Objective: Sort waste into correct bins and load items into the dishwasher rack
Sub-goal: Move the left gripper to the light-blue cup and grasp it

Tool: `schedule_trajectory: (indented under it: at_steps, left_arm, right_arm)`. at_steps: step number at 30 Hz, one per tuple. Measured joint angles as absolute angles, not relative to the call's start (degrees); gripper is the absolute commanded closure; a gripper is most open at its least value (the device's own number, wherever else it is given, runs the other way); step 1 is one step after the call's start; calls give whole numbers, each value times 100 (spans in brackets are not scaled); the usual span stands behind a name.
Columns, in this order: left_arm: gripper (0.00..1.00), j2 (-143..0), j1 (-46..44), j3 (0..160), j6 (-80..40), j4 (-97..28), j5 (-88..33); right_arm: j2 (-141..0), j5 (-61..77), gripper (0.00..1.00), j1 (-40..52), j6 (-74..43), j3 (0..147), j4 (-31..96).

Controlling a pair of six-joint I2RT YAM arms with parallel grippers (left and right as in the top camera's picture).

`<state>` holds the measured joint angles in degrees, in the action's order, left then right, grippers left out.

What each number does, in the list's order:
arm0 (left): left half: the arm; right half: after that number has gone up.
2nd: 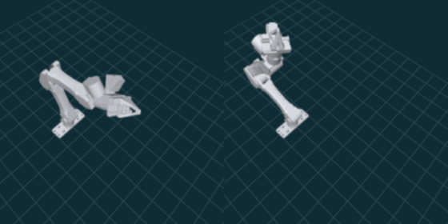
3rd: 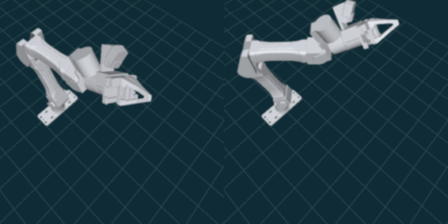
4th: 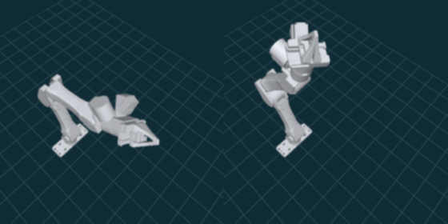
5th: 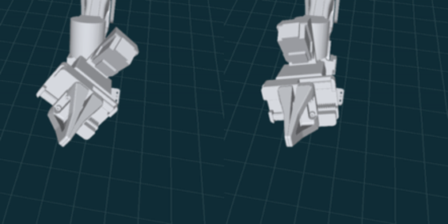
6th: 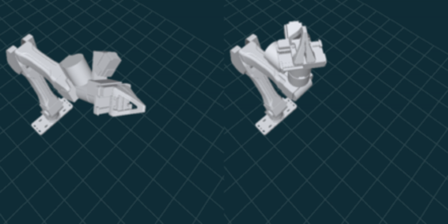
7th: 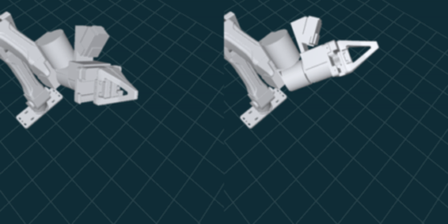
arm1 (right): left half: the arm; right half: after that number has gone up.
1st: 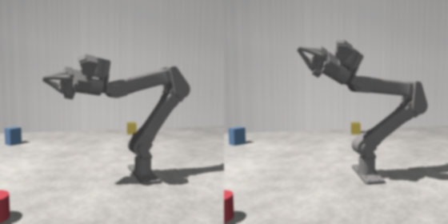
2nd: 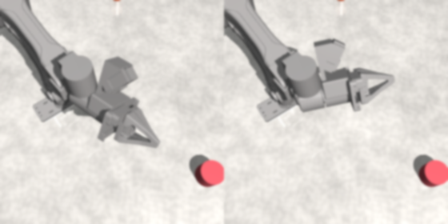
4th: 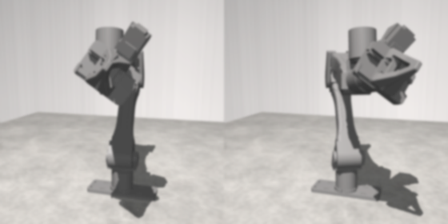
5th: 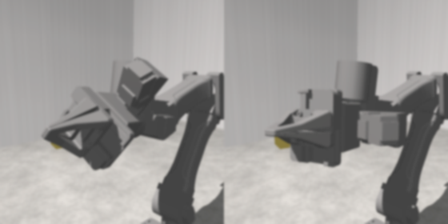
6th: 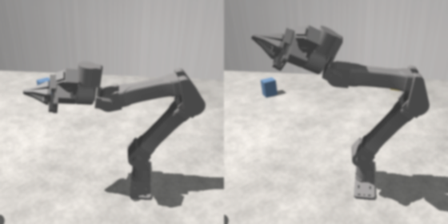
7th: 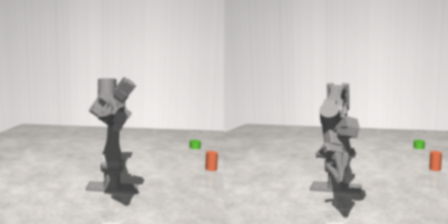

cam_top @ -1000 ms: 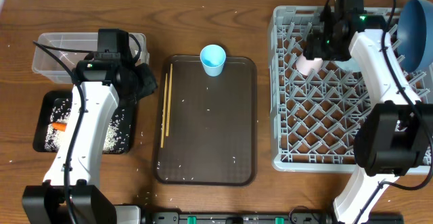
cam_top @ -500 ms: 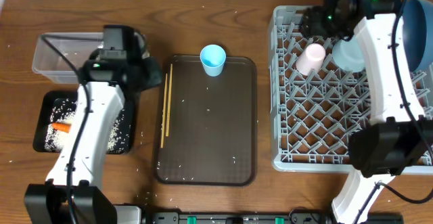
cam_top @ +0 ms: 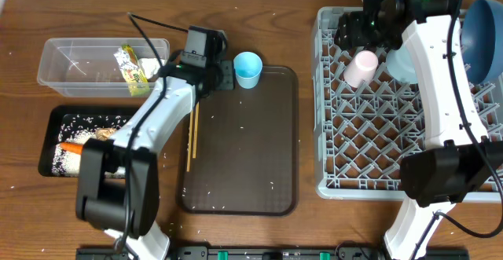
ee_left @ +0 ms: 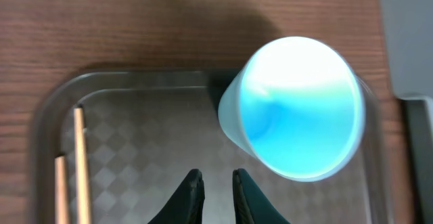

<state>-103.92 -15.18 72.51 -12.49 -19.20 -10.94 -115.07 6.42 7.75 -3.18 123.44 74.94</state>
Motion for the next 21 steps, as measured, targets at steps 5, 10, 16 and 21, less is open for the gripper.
schedule_trajectory:
  at_steps: [5, 10, 16, 21]
  left_arm:
    - [83, -10582, -1522, 7247, -1459, -1741, -1068]
    - [51, -10578, -1522, 7247, -1551, -1656, -1061]
    - [46, -10578, -1522, 7271, -1625, -1608, -1227]
    - [46, -10578, -1522, 7295, -1632, -1337, -1284]
  right_arm:
    - [-11507, 642, 25, 775, -318, 12344, 7531]
    - [-11507, 642, 24, 775, -318, 12344, 7526]
    - [-11507, 642, 24, 775, -320, 12344, 7540]
    - [-11507, 642, 24, 775, -318, 12344, 7540]
